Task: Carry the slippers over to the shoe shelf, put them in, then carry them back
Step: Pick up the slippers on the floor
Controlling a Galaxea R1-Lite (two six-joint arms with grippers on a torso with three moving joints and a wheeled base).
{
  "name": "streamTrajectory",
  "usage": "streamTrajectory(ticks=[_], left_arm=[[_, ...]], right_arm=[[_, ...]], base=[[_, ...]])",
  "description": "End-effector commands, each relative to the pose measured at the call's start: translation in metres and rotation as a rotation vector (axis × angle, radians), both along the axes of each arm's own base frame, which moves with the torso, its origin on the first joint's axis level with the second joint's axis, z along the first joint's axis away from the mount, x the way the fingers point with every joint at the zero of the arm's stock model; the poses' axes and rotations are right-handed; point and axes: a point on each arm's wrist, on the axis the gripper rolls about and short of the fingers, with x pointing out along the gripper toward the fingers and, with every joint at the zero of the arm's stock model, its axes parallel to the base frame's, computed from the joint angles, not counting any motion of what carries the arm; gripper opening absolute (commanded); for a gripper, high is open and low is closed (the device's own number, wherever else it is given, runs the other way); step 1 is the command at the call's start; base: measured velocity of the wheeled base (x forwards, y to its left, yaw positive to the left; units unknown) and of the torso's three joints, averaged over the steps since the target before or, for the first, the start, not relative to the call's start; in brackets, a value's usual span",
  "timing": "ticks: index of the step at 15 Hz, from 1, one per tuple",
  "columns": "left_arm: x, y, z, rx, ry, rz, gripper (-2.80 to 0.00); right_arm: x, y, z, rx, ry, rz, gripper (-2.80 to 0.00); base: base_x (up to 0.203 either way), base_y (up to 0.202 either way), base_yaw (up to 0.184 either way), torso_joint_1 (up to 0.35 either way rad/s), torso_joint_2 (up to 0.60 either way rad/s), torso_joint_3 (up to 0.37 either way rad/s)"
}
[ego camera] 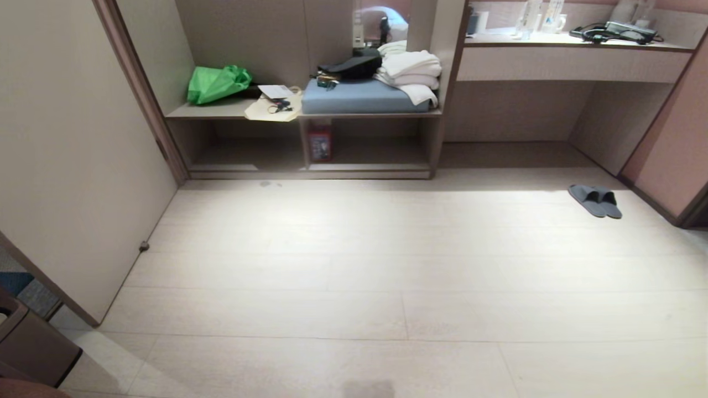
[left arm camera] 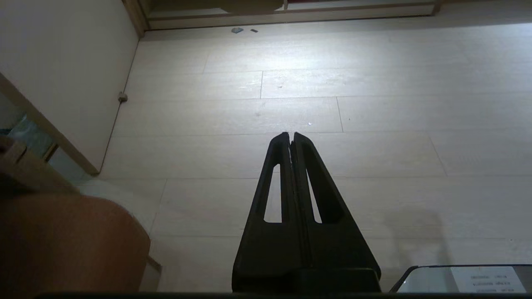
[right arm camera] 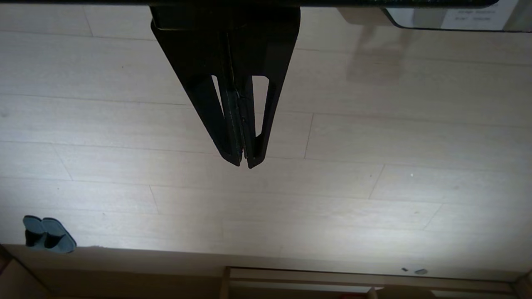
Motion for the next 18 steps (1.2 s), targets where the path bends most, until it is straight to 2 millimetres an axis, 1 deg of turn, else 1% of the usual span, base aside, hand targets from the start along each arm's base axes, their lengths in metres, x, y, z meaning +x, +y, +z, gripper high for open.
streamTrajectory(ticks=[1,18], left_arm=[[0.0001,0.0,-0.0001,-0.002,0.002,0.0,-2.8],[-0.0002,0.0,0.0005,0.0,0.002,0.0,-2.8]], right_arm=[[0.0001,0.0,0.0,0.0,0.002,-0.001,-2.8],[0.0001,0.0,0.0,-0.002,0.001,0.001,-2.8]], base=[[0.212,0.0,-0.001,0.012,0.01,0.002],[0.196,0.0,-0.001,0.004,0.0,0.002]])
